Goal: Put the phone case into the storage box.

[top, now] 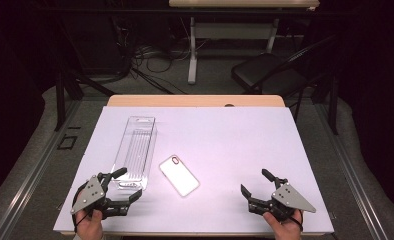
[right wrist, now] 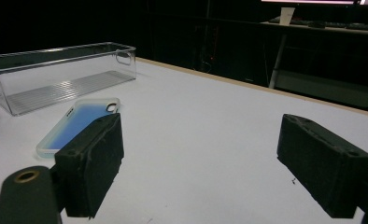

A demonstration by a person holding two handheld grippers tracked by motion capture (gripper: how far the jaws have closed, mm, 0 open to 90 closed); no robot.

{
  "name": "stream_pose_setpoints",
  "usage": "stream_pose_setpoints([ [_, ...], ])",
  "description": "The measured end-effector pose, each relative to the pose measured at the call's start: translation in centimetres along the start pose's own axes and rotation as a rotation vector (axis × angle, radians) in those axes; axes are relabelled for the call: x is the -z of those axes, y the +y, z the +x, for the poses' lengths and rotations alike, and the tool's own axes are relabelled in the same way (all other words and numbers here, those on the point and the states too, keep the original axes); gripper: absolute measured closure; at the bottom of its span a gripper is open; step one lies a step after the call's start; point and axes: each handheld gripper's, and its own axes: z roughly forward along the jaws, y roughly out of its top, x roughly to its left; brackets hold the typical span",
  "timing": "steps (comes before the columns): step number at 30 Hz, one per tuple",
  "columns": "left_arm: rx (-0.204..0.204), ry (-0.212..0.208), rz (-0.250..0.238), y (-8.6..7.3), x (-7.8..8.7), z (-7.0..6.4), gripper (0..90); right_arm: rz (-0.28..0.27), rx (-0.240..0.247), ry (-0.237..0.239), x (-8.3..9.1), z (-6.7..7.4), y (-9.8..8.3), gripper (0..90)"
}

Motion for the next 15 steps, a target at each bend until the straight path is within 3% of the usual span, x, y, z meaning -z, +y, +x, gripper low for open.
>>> stream_pose_setpoints([
  [9,-0.008,-0.01,-0.001,0.05,0.07,0.0,15.4,0.0,0.003,-0.005,0.11,-0.02,0.08,14.1],
  [15,0.004,0.023,0.008,0.14,0.3,0.1,15.4,0.019,-0.002,-0.009,-0.37,-0.2,-0.09,14.1],
])
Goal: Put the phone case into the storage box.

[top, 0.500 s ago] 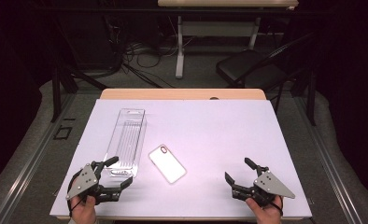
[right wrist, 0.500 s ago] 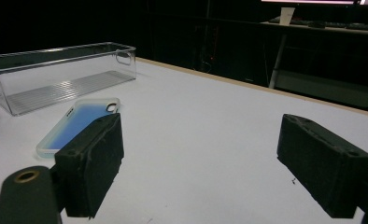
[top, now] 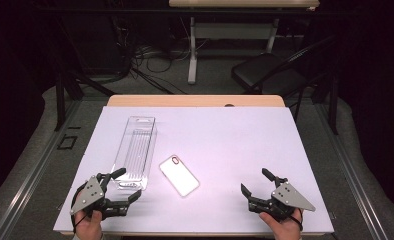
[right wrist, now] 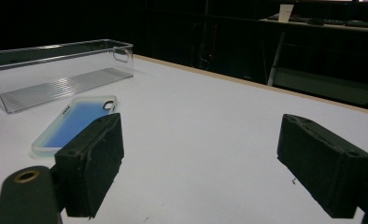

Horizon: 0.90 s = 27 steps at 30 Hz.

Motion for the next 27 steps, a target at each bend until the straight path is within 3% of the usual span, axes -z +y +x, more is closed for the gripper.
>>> stream_pose_setpoints([
  [6,-0.003,0.013,0.003,0.0,0.2,0.0,15.4,0.045,-0.015,-0.053,-0.6,0.0,-0.2,14.2],
  [10,0.002,0.015,0.005,-0.1,0.3,0.1,15.3,0.066,-0.011,-0.049,-0.9,0.0,-0.2,14.3],
  [14,0.014,0.004,0.011,-0.1,0.5,0.1,15.4,0.104,-0.008,-0.001,-1.5,0.3,0.0,18.3],
  [16,0.013,0.0,0.011,-0.1,0.5,0.1,15.4,0.157,0.015,0.024,-2.0,0.8,0.0,22.0],
  [20,0.014,-0.005,0.017,-0.1,0.6,-0.1,15.3,0.171,0.059,0.035,-2.5,1.4,0.4,24.5],
  [27,0.034,-0.015,0.02,-0.1,1.1,-0.5,15.4,0.202,0.059,0.112,-3.9,2.4,2.3,27.4],
])
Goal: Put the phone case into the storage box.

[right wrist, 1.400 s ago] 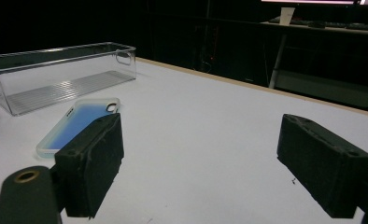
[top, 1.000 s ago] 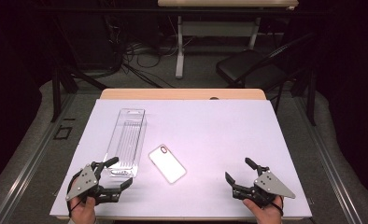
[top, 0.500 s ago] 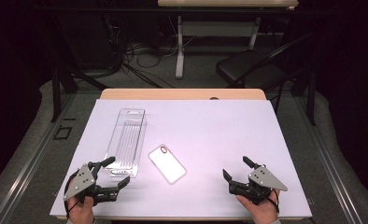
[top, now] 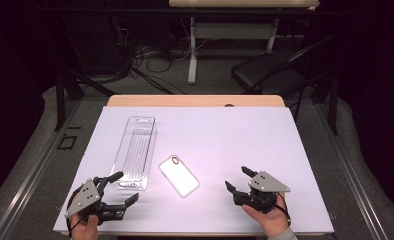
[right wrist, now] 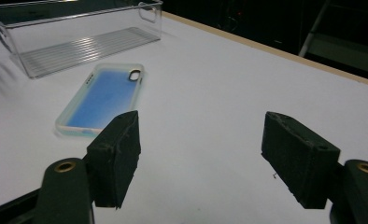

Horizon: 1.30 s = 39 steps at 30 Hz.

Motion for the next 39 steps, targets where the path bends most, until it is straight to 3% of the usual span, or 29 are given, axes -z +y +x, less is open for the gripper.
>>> stream_pose_setpoints([
  [4,-0.002,-0.005,0.013,0.1,-0.1,-0.2,15.4,0.021,-0.019,0.036,-1.0,0.4,1.1,24.6],
  [8,-0.005,-0.003,0.014,0.1,-0.2,-0.2,15.4,0.047,-0.055,0.052,-2.2,0.6,2.3,14.1],
  [15,-0.004,0.003,0.017,0.0,-0.3,-0.1,15.4,0.094,-0.064,0.099,-4.0,0.8,4.1,14.4],
  [25,0.001,0.003,0.019,0.0,-0.4,0.0,15.4,0.222,0.005,0.149,-6.3,0.9,6.2,23.0],
  [28,0.002,0.002,0.022,0.0,-0.4,0.0,15.4,0.238,0.0,0.158,-6.6,1.0,6.4,24.0],
  [31,0.003,0.0,0.022,0.0,-0.5,0.0,15.4,0.29,0.016,0.174,-7.1,0.8,6.6,27.0],
  [36,0.0,0.001,0.025,0.0,-0.5,0.0,15.4,0.358,-0.007,0.212,-7.7,0.5,7.2,31.1],
  [39,0.0,0.0,0.026,0.0,-0.5,0.0,15.4,0.409,0.007,0.208,-8.0,0.6,7.4,31.1],
])
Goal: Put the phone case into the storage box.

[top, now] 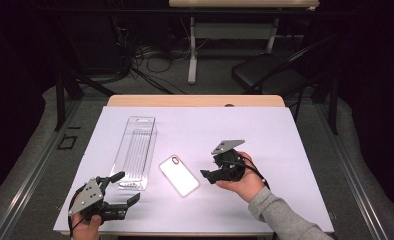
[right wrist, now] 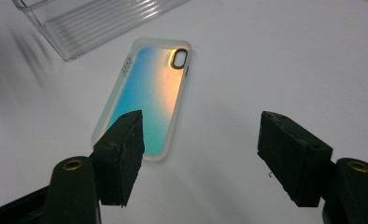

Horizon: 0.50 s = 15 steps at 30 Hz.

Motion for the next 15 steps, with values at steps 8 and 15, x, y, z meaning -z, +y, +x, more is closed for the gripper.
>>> stream_pose_setpoints([
  [8,-0.002,-0.004,0.002,0.0,-0.1,0.0,15.4,0.069,0.056,-0.016,-0.8,0.2,0.6,32.2],
  [15,-0.004,-0.008,0.009,0.0,-0.1,0.0,15.4,0.095,0.071,0.008,-1.3,-0.1,1.3,40.3],
])
